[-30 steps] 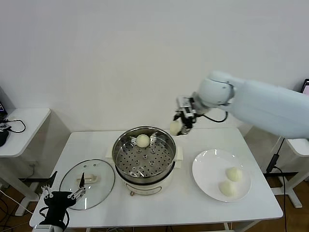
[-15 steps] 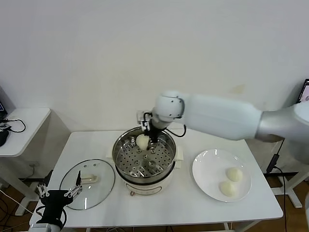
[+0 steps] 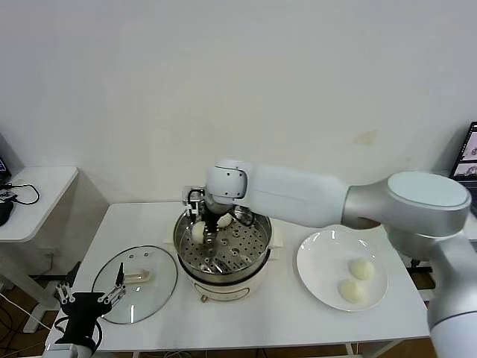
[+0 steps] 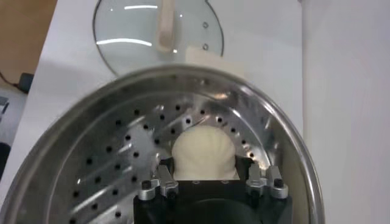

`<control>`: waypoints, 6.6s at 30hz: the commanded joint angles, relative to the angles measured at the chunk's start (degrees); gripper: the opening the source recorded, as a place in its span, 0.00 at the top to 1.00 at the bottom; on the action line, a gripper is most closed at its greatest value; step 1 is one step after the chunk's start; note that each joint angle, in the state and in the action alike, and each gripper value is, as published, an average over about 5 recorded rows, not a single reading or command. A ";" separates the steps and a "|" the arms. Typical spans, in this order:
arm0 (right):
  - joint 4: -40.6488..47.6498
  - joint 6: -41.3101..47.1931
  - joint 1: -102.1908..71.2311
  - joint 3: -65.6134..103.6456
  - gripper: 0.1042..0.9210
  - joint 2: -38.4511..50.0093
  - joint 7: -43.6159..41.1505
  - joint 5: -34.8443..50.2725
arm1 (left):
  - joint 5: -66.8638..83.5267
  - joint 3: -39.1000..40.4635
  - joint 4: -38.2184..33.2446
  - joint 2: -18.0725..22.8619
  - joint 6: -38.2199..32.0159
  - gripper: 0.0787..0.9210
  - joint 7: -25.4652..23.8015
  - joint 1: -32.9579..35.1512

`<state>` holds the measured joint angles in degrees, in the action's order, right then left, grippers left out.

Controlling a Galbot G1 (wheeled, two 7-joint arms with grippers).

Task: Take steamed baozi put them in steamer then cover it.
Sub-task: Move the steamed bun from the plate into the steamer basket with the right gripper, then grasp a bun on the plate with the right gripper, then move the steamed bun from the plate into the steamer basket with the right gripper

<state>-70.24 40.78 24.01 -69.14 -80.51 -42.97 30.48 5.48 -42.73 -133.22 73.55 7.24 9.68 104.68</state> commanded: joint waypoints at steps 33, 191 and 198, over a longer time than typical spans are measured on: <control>-27.22 -13.36 18.84 -5.78 0.12 39.69 -21.36 -15.34 | 0.74 1.10 -0.55 -2.10 1.36 0.12 -0.59 -1.10; -15.48 -44.56 3.31 -5.30 0.36 9.52 -16.88 -33.47 | 0.09 -2.15 2.07 1.20 1.23 0.12 -0.52 -0.28; -15.99 -44.69 3.50 -5.58 0.35 9.67 -17.95 -33.37 | 0.16 -2.14 2.16 1.18 1.19 0.12 -0.50 -0.29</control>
<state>-85.94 -1.75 27.30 -74.15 -70.28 -60.32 -1.98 5.61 -44.84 -131.11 74.78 8.47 9.16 104.37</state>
